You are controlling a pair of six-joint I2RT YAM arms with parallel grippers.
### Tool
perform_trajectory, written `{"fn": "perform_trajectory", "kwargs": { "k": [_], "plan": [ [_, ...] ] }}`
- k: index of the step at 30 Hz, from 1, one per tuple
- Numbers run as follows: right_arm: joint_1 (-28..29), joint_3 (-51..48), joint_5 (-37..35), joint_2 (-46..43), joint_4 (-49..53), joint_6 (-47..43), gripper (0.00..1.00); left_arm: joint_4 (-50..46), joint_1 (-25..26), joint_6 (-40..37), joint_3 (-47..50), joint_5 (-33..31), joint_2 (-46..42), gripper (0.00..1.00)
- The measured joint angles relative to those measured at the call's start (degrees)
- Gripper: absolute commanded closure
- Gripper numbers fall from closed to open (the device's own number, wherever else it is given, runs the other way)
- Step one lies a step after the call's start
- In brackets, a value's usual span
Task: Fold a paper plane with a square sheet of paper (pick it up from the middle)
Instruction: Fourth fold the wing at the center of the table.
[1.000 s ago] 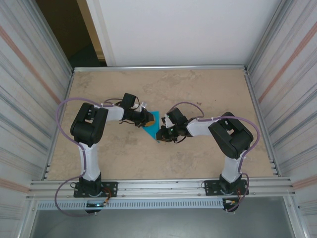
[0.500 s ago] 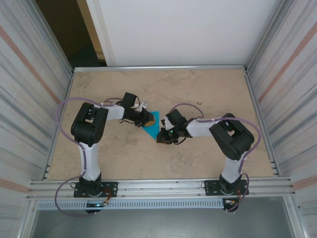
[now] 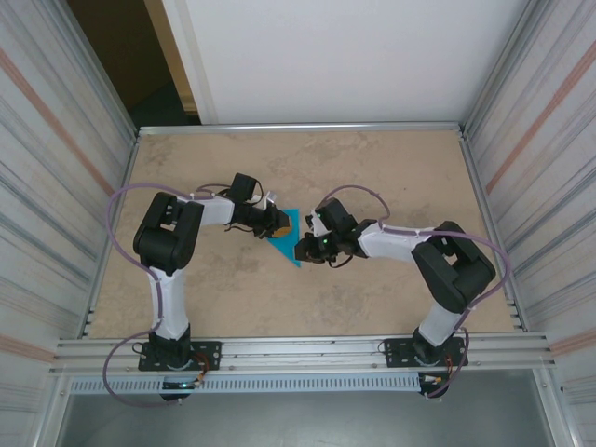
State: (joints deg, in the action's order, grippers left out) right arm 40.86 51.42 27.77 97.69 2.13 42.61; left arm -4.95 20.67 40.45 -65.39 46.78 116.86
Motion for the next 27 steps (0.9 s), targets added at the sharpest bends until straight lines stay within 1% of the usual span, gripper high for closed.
{"fn": "perform_trajectory", "kwargs": {
  "k": [8, 14, 27],
  "plan": [
    [0.0, 5.1, -1.9, 5.4, 0.0, 0.0, 0.89, -0.7, 0.0, 0.0, -0.4, -0.1, 0.1, 0.80],
    [-0.3, 6.2, -2.9, 8.4, 0.3, 0.2, 0.89, -0.9, 0.0, 0.0, -0.5, -0.1, 0.2, 0.80],
    [-1.1, 6.2, -4.0, 10.0, 1.2, 0.4, 0.90, -2.1, 0.1, -0.2, -1.3, -0.3, 0.3, 0.80]
  ]
}}
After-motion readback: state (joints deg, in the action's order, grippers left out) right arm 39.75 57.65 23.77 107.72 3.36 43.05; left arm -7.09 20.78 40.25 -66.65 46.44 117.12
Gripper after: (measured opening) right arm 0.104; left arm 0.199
